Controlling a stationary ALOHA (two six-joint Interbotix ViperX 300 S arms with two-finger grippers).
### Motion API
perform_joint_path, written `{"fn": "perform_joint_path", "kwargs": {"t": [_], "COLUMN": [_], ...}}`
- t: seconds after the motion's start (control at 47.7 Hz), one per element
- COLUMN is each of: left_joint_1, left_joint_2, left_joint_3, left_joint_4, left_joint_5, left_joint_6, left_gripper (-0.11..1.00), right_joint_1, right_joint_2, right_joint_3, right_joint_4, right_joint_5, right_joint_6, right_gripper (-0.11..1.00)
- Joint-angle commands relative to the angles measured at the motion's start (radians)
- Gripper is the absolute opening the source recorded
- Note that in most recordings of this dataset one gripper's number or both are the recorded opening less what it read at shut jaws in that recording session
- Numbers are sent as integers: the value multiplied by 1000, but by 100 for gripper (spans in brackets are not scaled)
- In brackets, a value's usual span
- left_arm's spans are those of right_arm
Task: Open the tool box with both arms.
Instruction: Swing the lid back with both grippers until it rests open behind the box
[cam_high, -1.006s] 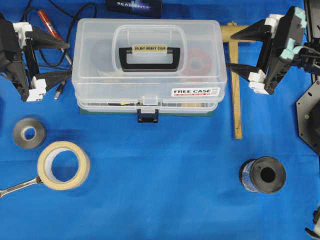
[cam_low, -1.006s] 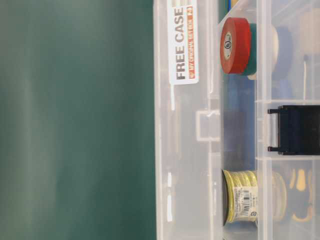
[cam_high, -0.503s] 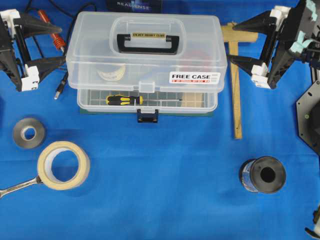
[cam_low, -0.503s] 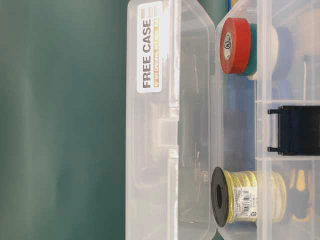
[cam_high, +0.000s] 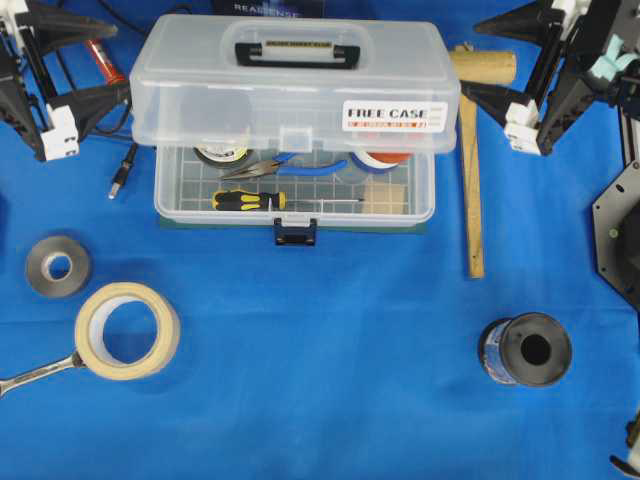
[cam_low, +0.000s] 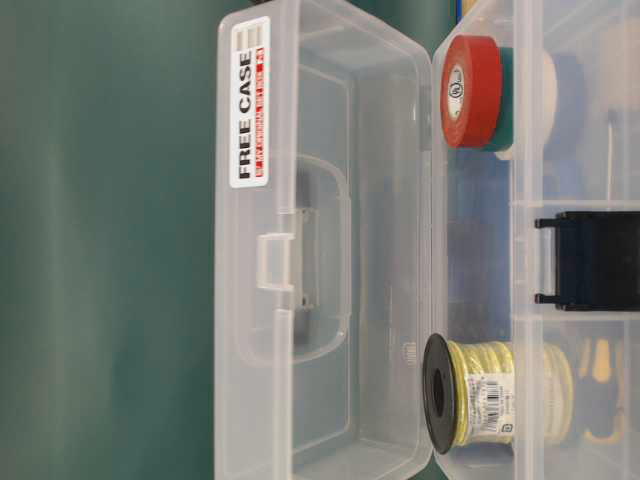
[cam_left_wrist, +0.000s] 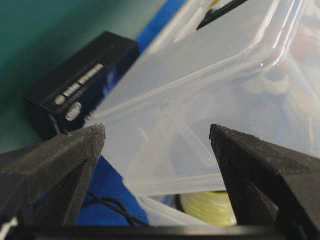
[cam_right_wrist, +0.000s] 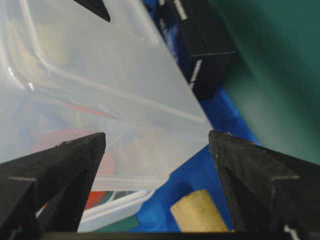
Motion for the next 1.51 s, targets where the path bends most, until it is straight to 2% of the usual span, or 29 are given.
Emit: {"fn": "perform_joint_path", "kwargs": {"t": [0.0, 0.566, 1.488], "left_joint_1": [11, 78, 222], "left_joint_2": [5, 87, 281], "left_joint_3": [-48, -78, -170], "left_joint_4": [0, 0, 0], "left_joint_5": [-35, -94, -87], "left_joint_6": [-2, -2, -3], "left_gripper": [92, 92, 92], "right_joint_1": [-5, -83, -215], "right_joint_2": [2, 67, 184], "right_joint_3": [-46, -77, -130], "right_joint_4": [2, 3, 2], "right_joint_5": [-34, -64, -57], "right_joint_6": [3, 5, 0], "right_gripper": [86, 86, 86]}}
